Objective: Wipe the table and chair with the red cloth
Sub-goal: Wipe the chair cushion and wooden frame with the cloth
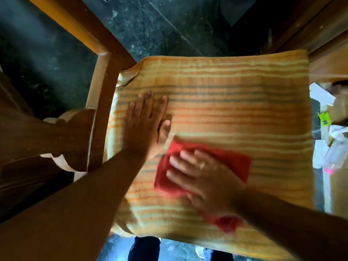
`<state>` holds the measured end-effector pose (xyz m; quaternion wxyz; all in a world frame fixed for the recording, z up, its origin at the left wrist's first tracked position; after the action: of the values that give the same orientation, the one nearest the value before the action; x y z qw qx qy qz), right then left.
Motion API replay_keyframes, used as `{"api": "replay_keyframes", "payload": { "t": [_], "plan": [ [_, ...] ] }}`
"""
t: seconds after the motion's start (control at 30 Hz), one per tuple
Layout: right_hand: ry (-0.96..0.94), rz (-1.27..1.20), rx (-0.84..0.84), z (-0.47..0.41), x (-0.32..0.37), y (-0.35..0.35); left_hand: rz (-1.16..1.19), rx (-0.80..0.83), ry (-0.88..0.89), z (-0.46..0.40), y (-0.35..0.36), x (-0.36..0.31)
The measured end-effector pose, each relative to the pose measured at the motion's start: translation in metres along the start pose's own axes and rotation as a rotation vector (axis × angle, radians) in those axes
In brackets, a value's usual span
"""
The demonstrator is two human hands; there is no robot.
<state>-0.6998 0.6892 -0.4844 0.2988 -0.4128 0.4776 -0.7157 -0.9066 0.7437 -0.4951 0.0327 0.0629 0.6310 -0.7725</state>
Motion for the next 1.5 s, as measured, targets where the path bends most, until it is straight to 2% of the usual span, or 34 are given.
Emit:
{"api": "replay_keyframes", "payload": {
  "t": [0.07,0.1,0.17,0.27,0.3,0.37,0.43,0.47,0.53,0.6,0.63,0.7,0.8,0.9,0.97,1.03,1.17,1.27,1.37,1.5],
  "plan": [
    [-0.226,0.036,0.110,0.037,0.005,0.008,0.013,-0.038,-0.009,-0.004,0.004,0.004],
    [-0.248,0.073,0.112,0.042,-0.018,0.001,0.016,-0.058,-0.007,-0.006,0.007,0.004],
    [-0.032,0.146,0.063,0.030,-0.089,-0.025,0.009,-0.086,0.003,-0.008,0.010,0.003],
    [0.479,0.153,-0.125,0.010,-0.210,-0.080,-0.003,-0.106,0.013,-0.006,0.014,0.003],
    [0.599,0.125,-0.148,0.008,-0.236,-0.090,-0.011,-0.110,0.013,-0.007,0.014,0.003],
    [0.751,0.054,-0.205,0.003,-0.248,-0.095,-0.020,-0.119,0.006,-0.007,0.015,0.004],
    [0.811,0.072,-0.241,-0.001,-0.212,-0.081,-0.015,-0.114,0.002,-0.007,0.016,0.003],
    [0.767,0.102,-0.241,0.000,-0.177,-0.069,-0.018,-0.115,0.001,-0.007,0.017,0.003],
    [0.485,0.063,-0.179,0.015,-0.077,-0.027,-0.024,-0.112,-0.004,-0.007,0.016,0.003],
    [0.126,-0.032,-0.004,0.039,0.028,0.011,-0.024,-0.105,-0.008,-0.007,0.015,0.002],
    [0.012,-0.045,0.076,0.049,0.055,0.022,-0.017,-0.098,-0.008,-0.007,0.014,0.001],
    [-0.057,-0.075,0.121,0.057,0.067,0.032,-0.011,-0.062,-0.003,-0.007,0.011,0.000],
    [-0.002,-0.120,0.145,0.056,0.055,0.017,-0.032,0.040,-0.015,-0.007,0.002,-0.003],
    [0.160,-0.232,0.222,0.065,0.049,-0.005,-0.099,0.206,-0.016,0.000,-0.020,-0.007],
    [0.302,-0.346,0.210,0.073,0.044,-0.026,-0.212,0.299,0.019,0.010,-0.044,-0.012],
    [0.406,-0.403,0.151,0.080,0.045,-0.066,-0.331,0.316,0.050,0.022,-0.087,-0.017],
    [0.432,-0.403,0.119,0.084,0.071,-0.165,-0.425,0.213,0.037,0.036,-0.213,-0.026],
    [0.441,-0.288,0.082,0.078,0.101,-0.239,-0.460,0.114,-0.028,0.053,-0.322,-0.017],
    [0.422,-0.156,-0.007,0.066,0.133,-0.297,-0.567,0.010,-0.036,0.069,-0.413,0.015],
    [0.403,-0.154,-0.119,0.031,0.184,-0.350,-0.583,-0.131,-0.040,0.078,-0.510,0.080]
  ]
}}
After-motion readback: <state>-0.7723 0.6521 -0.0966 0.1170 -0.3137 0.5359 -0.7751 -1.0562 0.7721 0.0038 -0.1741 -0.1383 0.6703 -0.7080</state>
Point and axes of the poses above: each hand's wrist, its own z-axis away from the middle knuckle, its own y-axis out of the palm, x = y × z, the point moved 3 cm from there along -z, towards the middle knuckle, and after that the axes turned 5 degrees about y, right-handed, at the moved point
